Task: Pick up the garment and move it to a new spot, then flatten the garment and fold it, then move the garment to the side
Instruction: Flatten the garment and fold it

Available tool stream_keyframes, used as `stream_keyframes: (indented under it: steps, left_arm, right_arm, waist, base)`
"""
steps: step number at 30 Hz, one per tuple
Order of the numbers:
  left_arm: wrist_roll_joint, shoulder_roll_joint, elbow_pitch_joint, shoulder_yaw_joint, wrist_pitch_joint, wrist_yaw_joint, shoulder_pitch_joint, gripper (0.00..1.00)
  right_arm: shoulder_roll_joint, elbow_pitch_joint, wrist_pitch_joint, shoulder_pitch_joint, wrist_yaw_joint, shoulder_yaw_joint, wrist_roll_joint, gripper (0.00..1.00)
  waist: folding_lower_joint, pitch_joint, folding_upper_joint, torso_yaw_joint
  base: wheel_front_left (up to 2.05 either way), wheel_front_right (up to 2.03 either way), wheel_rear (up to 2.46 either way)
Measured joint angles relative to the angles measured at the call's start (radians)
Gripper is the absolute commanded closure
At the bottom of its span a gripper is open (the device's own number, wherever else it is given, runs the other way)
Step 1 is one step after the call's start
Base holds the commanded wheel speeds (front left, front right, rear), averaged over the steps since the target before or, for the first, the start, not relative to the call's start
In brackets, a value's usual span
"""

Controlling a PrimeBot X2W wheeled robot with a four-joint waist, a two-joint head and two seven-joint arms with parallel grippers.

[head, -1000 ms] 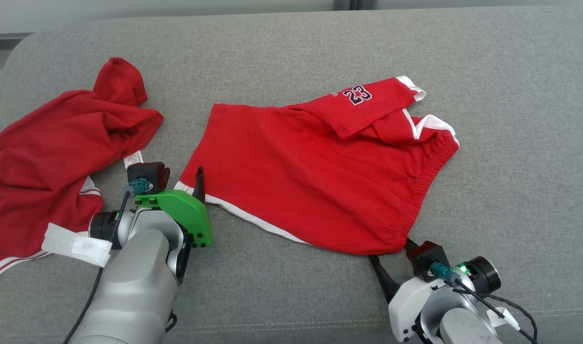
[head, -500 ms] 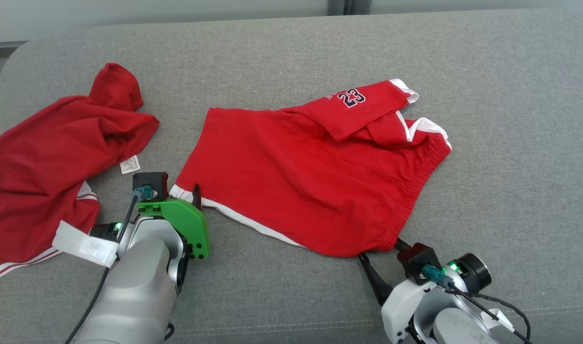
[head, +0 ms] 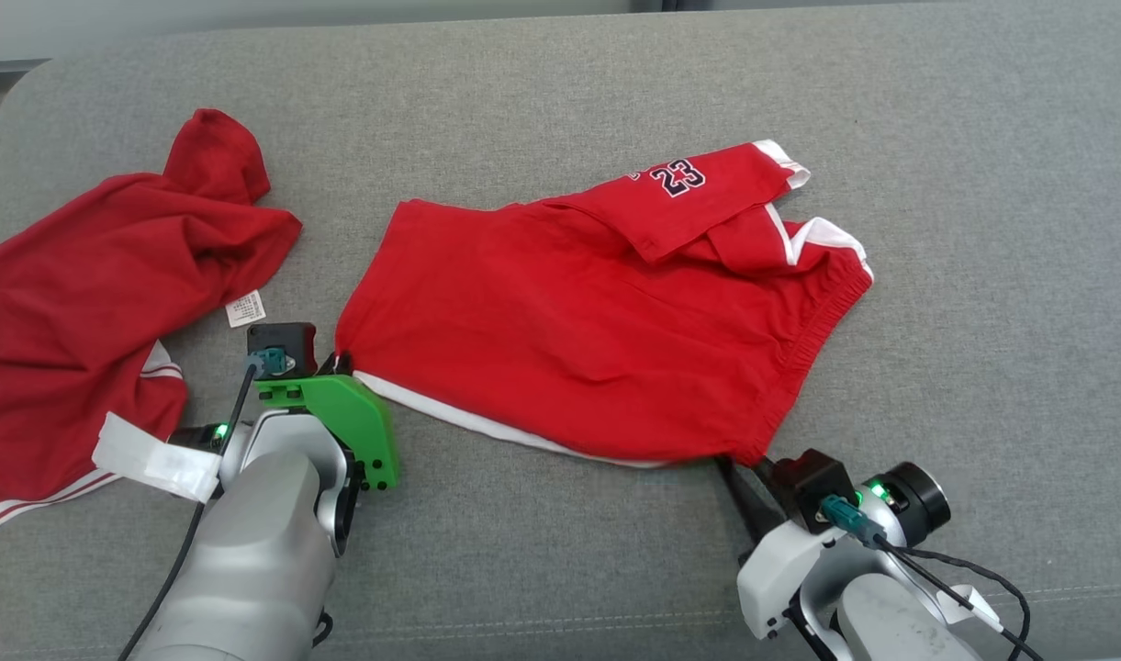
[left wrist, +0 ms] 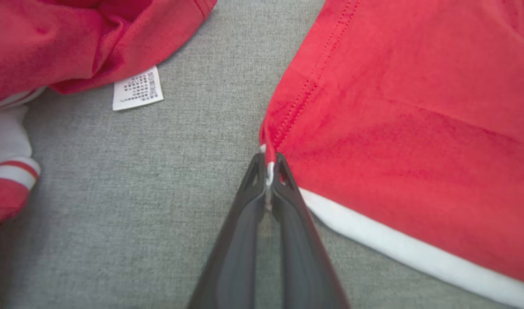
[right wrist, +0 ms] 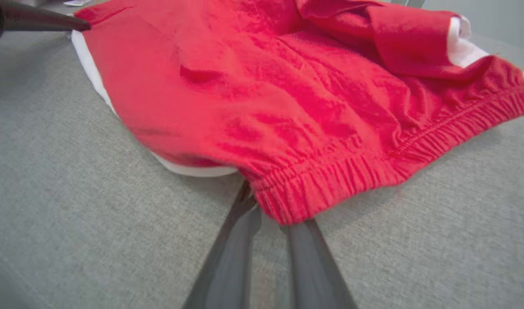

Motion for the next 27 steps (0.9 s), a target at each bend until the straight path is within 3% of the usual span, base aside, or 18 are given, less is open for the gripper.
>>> stream_keyframes:
  steps: [9, 14, 27]
  left_arm:
    - [-0.022, 0.0, -0.023, 0.014, -0.071, -0.029, 0.002, 1.0]
    - [-0.045, 0.0, -0.055, 0.026, -0.089, -0.043, -0.018, 1.0]
    - [-0.098, -0.001, -0.223, 0.098, -0.11, -0.044, -0.063, 1.0]
  right_arm:
    - [-0.026, -0.072, -0.013, 0.002, 0.0, -0.01, 0.004, 1.0]
    - [-0.067, -0.151, 0.029, 0.001, 0.0, 0.021, 0.063, 1.0]
    - [-0.309, -0.455, 0.339, -0.071, 0.0, 0.103, 0.457, 1.0]
  waist:
    - [0.0, -0.03, 0.0, 0.002]
    - [0.0, -0.054, 0.0, 0.0]
    - [0.0, -0.098, 0.0, -0.043]
  base:
    - [0.0, 0.0, 0.0]
    - [0.0, 0.0, 0.0]
    - [0.0, 0.0, 0.0]
